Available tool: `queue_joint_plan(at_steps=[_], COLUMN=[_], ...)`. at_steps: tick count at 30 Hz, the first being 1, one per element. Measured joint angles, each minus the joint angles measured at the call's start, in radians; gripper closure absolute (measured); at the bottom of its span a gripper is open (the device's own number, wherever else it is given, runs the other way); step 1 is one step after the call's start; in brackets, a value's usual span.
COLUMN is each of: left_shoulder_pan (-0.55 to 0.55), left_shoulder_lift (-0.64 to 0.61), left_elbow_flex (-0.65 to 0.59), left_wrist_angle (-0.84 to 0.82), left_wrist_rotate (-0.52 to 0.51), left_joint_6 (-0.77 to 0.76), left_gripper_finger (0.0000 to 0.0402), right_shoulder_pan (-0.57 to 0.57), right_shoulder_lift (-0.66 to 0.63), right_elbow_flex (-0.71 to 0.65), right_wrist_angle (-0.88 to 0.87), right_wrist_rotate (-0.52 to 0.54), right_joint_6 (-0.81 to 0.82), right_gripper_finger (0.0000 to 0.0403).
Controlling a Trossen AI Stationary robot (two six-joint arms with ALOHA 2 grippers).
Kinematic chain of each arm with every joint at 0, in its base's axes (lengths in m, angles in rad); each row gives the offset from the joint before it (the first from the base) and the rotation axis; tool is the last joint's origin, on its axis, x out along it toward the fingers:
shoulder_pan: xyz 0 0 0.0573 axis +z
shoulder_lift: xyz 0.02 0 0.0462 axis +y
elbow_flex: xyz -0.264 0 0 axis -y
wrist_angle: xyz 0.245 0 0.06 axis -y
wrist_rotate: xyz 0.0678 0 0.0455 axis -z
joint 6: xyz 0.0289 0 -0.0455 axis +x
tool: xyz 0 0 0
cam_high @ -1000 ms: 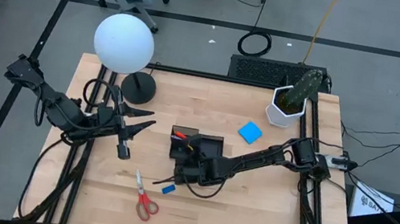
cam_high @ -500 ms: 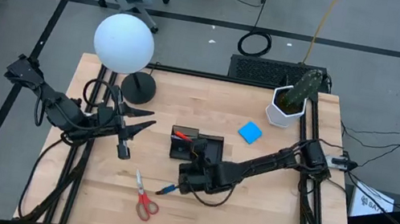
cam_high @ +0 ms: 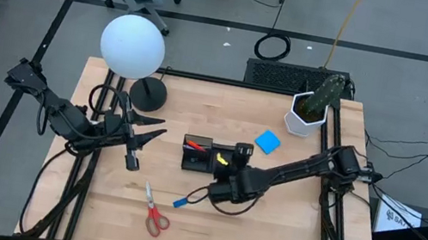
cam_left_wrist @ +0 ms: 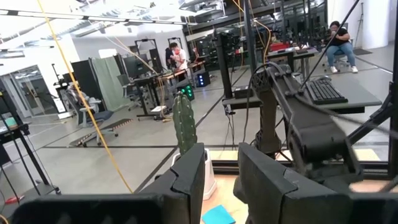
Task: Pick and place office supplies into organizer
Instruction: Put the blue sticky notes into the black desk organizer
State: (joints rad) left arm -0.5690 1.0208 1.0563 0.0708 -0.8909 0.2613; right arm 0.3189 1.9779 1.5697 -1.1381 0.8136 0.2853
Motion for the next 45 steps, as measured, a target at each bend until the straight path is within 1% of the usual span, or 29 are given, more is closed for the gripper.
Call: queue_joint_plan(at_steps=[3,7,11,16,20,23,25,32,37,45], left_shoulder_pan=[0.000,0.000,0.000,0.000,0.000,0.000,0.000,0.000,0.000,0.000], left_shoulder_lift=[0.000,0.000,0.000,0.000,0.000,0.000,0.000,0.000,0.000,0.000], left_elbow_flex=[0.000,0.000,0.000,0.000,0.000,0.000,0.000,0.000,0.000,0.000], left_wrist_angle=[0.000,0.000,0.000,0.000,0.000,0.000,0.000,0.000,0.000,0.000], left_wrist_rotate=[0.000,0.000,0.000,0.000,0.000,0.000,0.000,0.000,0.000,0.000], left_joint_6=[0.000,0.000,0.000,0.000,0.000,0.000,0.000,0.000,0.000,0.000], left_gripper_finger=[0.0298,0.0298,0.0298,0.0298,0.0298,0.0298,0.0298,0.0298,0.0298,0.0298], right_shoulder_pan=[-0.012,-0.031,-0.031,-0.032,-0.044,-0.057,-0.073,-0.137,-0.176,-0.218], right_shoulder_lift=[0.002,-0.012,-0.100,-0.290,-0.440,-0.498,-0.508,-0.507,-0.507,-0.500], right_elbow_flex=[-0.074,-0.168,-0.277,-0.458,-0.626,-0.734,-0.787,-0.887,-0.932,-0.937], right_wrist_angle=[0.013,0.021,0.091,0.295,0.547,0.703,0.746,0.798,0.877,0.908], right_wrist_rotate=[-0.002,-0.005,-0.002,-0.015,-0.091,-0.111,-0.111,-0.110,-0.111,-0.113], right_joint_6=[0.018,0.104,0.160,0.157,0.091,0.026,0.012,0.009,-0.020,-0.065], right_gripper_finger=[0.0298,0.0298,0.0298,0.0302,0.0310,0.0315,0.0318,0.0323,0.0323,0.0323])
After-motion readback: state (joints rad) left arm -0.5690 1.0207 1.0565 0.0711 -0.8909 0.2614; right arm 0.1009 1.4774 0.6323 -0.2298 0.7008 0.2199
